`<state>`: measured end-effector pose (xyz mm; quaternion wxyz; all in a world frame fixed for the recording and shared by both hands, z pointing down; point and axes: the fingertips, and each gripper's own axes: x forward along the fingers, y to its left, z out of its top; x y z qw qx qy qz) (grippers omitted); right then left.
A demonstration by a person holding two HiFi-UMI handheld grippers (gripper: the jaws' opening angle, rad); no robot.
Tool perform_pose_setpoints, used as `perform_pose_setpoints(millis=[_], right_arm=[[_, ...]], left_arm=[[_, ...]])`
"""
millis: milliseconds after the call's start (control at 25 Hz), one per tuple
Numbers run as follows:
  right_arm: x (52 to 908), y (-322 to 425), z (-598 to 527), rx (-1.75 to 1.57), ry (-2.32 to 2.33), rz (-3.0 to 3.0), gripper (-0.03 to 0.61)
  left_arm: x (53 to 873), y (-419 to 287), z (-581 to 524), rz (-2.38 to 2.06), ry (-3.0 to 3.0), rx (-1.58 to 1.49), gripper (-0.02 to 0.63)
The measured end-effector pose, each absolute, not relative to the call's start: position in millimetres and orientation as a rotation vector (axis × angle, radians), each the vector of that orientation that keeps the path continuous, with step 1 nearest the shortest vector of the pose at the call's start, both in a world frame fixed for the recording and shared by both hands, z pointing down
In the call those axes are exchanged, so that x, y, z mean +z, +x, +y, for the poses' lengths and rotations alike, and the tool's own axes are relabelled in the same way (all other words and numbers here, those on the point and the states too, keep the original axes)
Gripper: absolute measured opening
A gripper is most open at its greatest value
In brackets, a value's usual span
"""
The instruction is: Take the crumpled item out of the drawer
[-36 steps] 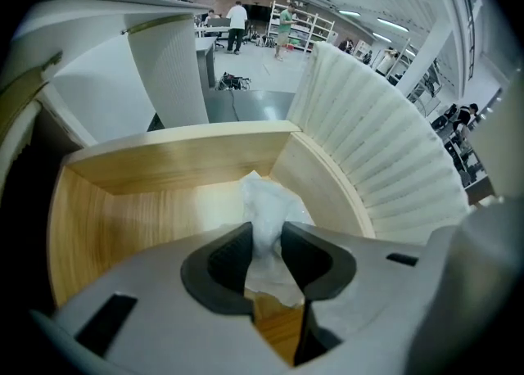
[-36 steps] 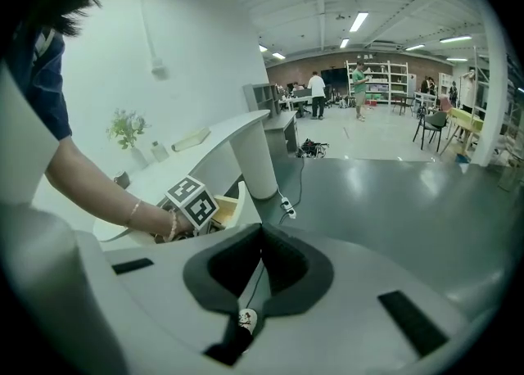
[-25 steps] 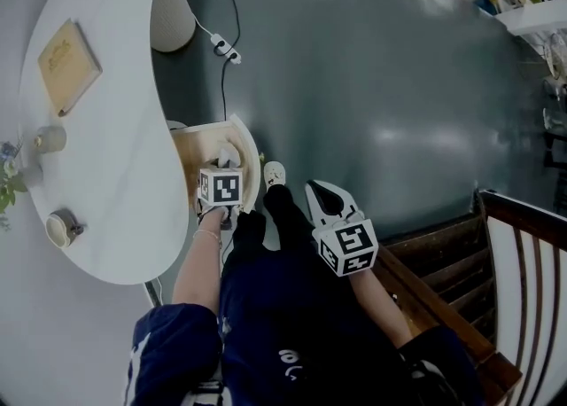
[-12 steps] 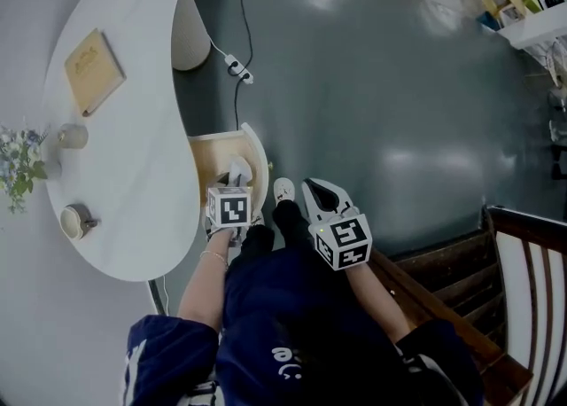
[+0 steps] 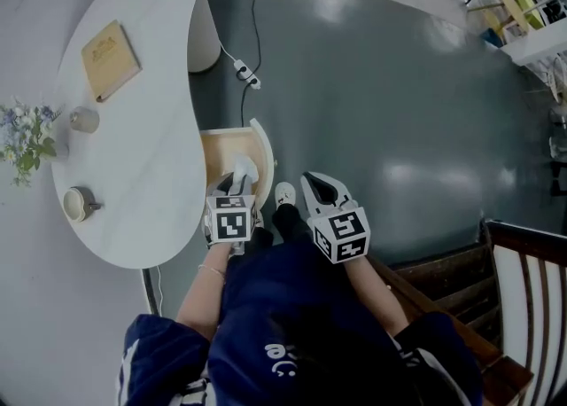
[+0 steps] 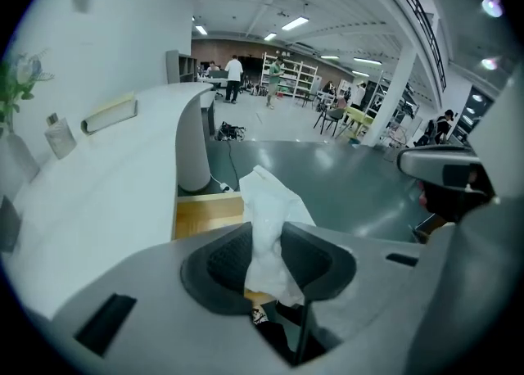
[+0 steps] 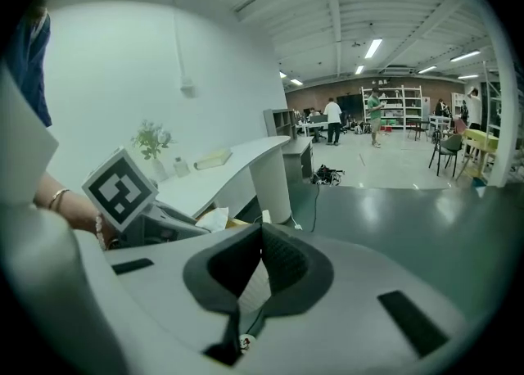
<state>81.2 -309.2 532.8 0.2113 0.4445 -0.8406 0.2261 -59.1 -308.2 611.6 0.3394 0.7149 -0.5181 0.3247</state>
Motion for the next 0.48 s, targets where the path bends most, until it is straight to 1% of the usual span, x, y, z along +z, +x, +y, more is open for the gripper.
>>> perform_pose_setpoints(millis=[480], right_arm=[[514,68,-296,0.566,1.217,-2.398,0.008]], left_arm=[[537,-68,-297,-1.466,1.983,0.694,0.112]])
